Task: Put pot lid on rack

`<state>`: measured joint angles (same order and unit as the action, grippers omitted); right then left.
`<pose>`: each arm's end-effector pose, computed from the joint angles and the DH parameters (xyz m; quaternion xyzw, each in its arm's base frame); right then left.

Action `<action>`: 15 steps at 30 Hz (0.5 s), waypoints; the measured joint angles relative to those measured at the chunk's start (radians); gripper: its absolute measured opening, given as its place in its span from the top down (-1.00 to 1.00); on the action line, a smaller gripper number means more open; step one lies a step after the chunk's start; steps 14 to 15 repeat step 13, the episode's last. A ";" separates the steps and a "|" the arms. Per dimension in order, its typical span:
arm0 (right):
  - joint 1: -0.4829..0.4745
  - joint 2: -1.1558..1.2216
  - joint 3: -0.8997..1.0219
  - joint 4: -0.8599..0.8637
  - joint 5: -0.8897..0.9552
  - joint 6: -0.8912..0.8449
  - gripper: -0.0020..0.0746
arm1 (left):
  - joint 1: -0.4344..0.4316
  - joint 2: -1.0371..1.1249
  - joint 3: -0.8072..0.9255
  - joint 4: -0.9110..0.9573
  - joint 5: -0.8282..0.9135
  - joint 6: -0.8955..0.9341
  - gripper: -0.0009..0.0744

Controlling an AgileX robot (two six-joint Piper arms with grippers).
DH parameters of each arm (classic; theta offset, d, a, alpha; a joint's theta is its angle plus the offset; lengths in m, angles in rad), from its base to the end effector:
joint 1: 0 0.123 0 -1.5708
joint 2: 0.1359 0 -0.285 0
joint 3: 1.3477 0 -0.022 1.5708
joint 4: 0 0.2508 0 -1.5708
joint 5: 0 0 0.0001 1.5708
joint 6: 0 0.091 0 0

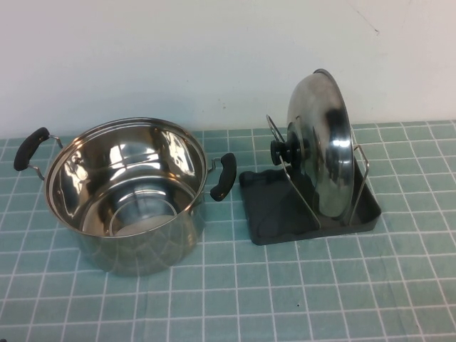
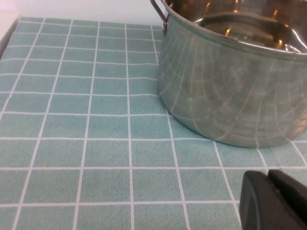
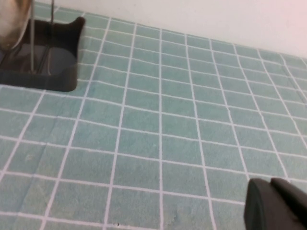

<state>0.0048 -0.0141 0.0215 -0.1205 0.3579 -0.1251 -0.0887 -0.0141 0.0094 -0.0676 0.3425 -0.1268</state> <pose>0.0528 -0.0036 0.1747 -0.0840 0.7931 -0.0869 0.5970 0.0526 -0.0068 0.1800 -0.0332 0.7890 -0.0942 0.6062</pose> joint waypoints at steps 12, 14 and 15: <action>0.000 0.000 0.000 -0.037 0.000 0.084 0.95 | 0.000 0.000 0.000 0.000 0.000 0.000 0.98; 0.000 0.000 0.000 -0.037 0.000 0.084 0.95 | 0.000 0.000 0.000 0.000 0.000 0.000 0.98; 0.000 0.000 0.000 -0.037 0.000 0.084 0.95 | 0.000 0.000 0.000 0.000 0.000 0.000 0.98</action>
